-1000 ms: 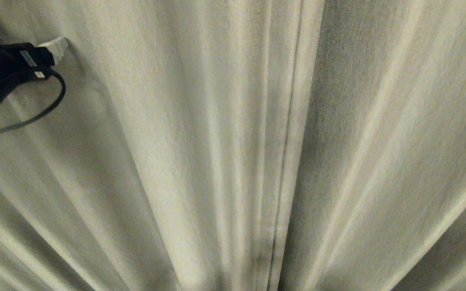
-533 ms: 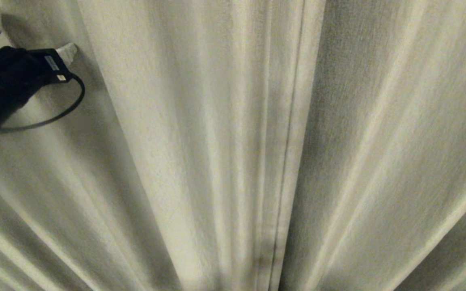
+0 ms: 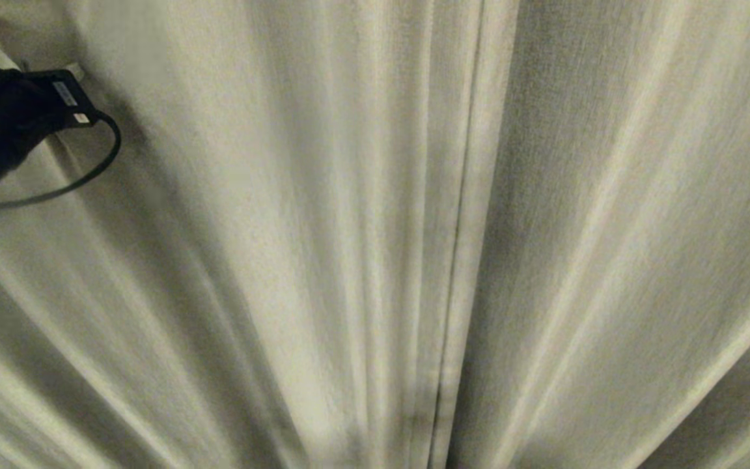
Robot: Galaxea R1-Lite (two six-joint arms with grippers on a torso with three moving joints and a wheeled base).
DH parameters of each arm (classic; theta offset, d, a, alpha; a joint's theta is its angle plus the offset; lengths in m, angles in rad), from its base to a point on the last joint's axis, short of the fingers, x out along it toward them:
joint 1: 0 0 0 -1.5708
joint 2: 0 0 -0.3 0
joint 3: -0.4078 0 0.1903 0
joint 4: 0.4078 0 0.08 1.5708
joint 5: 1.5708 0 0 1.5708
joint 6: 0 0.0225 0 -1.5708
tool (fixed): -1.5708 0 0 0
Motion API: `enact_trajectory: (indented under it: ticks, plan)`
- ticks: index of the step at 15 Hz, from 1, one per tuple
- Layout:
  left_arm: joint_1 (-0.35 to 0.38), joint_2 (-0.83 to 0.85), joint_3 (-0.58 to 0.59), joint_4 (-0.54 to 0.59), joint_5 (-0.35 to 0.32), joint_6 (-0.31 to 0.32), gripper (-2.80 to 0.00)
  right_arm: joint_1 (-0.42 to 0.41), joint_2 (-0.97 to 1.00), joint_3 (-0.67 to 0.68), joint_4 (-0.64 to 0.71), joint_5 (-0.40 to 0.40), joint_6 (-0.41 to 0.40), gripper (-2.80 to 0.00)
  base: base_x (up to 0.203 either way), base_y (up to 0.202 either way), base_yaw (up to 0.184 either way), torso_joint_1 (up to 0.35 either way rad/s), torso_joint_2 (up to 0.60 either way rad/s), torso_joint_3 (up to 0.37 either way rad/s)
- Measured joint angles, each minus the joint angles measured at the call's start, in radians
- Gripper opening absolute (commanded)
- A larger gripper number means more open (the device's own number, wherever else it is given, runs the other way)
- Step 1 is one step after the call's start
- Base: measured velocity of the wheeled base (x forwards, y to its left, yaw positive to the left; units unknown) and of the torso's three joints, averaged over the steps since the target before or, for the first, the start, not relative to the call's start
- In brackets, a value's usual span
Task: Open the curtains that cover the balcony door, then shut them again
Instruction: Pull the outer curtains open on both sides
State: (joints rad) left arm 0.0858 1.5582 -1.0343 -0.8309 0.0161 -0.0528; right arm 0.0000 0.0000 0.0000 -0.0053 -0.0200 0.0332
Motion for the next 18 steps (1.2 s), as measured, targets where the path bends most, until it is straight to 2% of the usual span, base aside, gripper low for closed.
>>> enact_trajectory:
  ticks: [13,15,18]
  plan:
    - [0.222,-0.085,-0.001,-0.004,-0.001,0.001,-2.80,0.000,0.000,0.000,0.000,0.000,0.000,-2.80,0.000,0.000,0.000,0.000,0.00,0.000]
    - [0.272,-0.088,-0.002,-0.002,-0.037,0.000,-2.80,0.000,0.000,0.000,0.000,0.000,0.000,-2.80,0.000,0.000,0.000,0.000,0.00,0.000]
    - [0.364,-0.079,-0.003,0.000,-0.151,-0.014,-2.80,0.000,0.000,0.000,0.000,0.000,0.000,-2.80,0.000,0.000,0.000,0.000,0.00,0.000]
